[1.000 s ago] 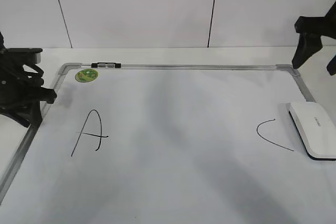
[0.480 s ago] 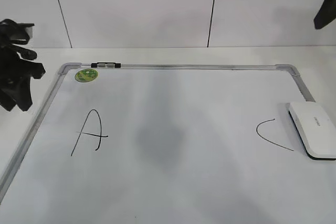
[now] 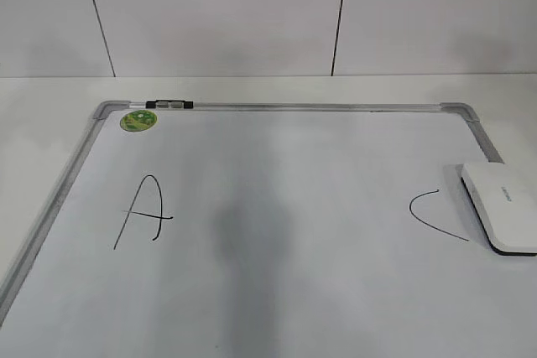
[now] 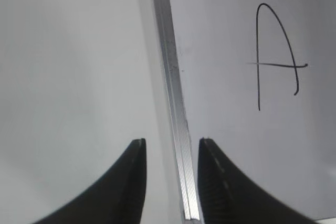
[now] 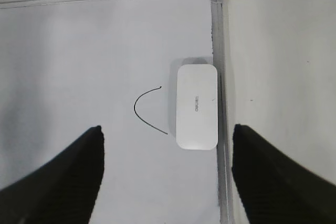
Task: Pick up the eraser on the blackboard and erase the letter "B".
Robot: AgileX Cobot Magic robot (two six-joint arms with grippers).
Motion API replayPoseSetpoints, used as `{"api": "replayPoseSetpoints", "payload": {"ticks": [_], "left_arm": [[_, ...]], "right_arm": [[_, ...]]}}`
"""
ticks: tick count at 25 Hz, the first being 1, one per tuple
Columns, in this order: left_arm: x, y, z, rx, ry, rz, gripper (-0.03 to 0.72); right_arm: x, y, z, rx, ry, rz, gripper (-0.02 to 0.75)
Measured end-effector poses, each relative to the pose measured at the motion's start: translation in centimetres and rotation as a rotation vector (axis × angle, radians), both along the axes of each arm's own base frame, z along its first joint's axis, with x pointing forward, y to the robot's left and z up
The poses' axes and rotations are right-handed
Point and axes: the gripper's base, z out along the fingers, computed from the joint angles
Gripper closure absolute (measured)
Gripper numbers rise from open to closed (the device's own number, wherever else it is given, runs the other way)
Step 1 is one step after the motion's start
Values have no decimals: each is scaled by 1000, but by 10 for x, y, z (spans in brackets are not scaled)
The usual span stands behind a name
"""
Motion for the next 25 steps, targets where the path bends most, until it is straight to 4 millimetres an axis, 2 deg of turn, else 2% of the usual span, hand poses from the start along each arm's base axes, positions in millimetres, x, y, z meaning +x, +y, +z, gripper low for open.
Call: {"api": "replayPoseSetpoints", "payload": {"ticks": [5, 10, 13, 15, 19, 22, 25], "left_arm": [[-57, 11, 37, 33, -134, -2, 435], [-126, 20, 67, 15, -297, 2, 435], [-171, 26, 77, 2, -404, 5, 435], [-202, 30, 78, -8, -479, 7, 436], [-262, 36, 75, -33, -635, 10, 436], [-295, 39, 65, -60, -723, 7, 436], [-317, 38, 44, -108, -767, -8, 440]], "right_arm": [[-53, 0, -12, -18, -26, -5, 166], [-97, -8, -53, -109, 19, -34, 167], [-123, -8, -80, -116, 32, -35, 167], [-139, -7, -97, -116, 6, -37, 167], [-158, -7, -124, -116, -63, -41, 167], [-169, -7, -141, -116, -90, -42, 167], [-180, -6, -143, -116, -157, -46, 167]]}}
